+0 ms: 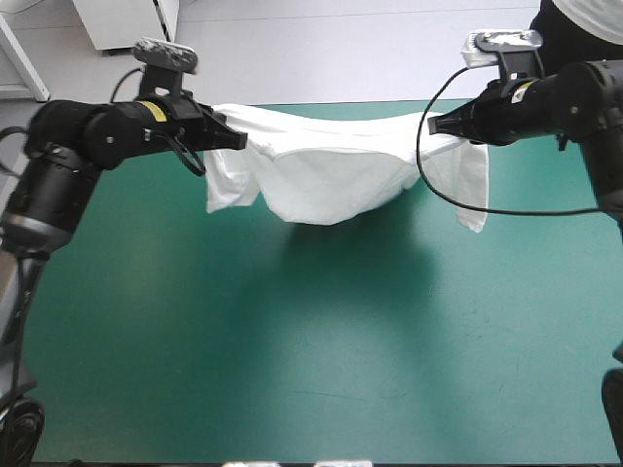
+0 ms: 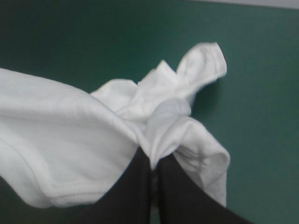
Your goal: Fold the cloth
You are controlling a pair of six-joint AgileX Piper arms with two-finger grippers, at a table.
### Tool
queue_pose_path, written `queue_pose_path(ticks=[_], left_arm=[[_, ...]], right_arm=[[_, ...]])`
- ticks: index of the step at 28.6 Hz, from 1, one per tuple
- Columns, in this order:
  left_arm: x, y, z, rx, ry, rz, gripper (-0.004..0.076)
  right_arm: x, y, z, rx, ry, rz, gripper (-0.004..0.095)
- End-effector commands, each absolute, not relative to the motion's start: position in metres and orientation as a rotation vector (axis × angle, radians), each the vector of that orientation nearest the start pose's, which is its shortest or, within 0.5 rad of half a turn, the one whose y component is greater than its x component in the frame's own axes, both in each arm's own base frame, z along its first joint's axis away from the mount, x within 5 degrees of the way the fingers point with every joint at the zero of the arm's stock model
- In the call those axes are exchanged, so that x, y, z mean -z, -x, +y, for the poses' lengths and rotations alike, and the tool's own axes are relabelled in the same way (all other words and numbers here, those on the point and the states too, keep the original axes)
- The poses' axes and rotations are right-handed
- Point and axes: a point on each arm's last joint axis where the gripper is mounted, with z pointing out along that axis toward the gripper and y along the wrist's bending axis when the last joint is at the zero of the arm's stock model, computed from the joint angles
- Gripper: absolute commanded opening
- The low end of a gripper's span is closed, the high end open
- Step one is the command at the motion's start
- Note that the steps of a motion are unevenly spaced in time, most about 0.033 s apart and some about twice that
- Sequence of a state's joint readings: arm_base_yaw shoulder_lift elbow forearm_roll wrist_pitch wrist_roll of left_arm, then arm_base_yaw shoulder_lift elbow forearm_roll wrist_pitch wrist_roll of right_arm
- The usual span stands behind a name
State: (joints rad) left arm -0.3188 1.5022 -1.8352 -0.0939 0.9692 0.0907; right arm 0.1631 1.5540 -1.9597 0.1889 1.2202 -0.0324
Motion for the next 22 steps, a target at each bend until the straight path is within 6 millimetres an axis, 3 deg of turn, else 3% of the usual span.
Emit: queue_pose_path(ticks=[1,9,18,22], left_arm=[[-0.551,-0.247,-0.092,0.283,-0.403,1.834,-0.0010],[-0.629,-0.166,-0.076,0.417,-0.419,1.535,-0.0010],[-0.675,-0.090,-0.057,0.478,-0.440,1.252,-0.0010],[-0.686,-0.068,-0.050,0.472,-0.431,1.163,-0.0010]], right_arm=[[-0.543,-0.245,0.058,-0.315,0.260,2.039,-0.0017],[-0.607,-0.152,0.045,-0.328,0.275,1.744,-0.0017],[-0.658,-0.076,0.039,-0.379,0.326,1.439,-0.0015],[-0.669,-0.058,0.036,-0.382,0.322,1.342,-0.0015]])
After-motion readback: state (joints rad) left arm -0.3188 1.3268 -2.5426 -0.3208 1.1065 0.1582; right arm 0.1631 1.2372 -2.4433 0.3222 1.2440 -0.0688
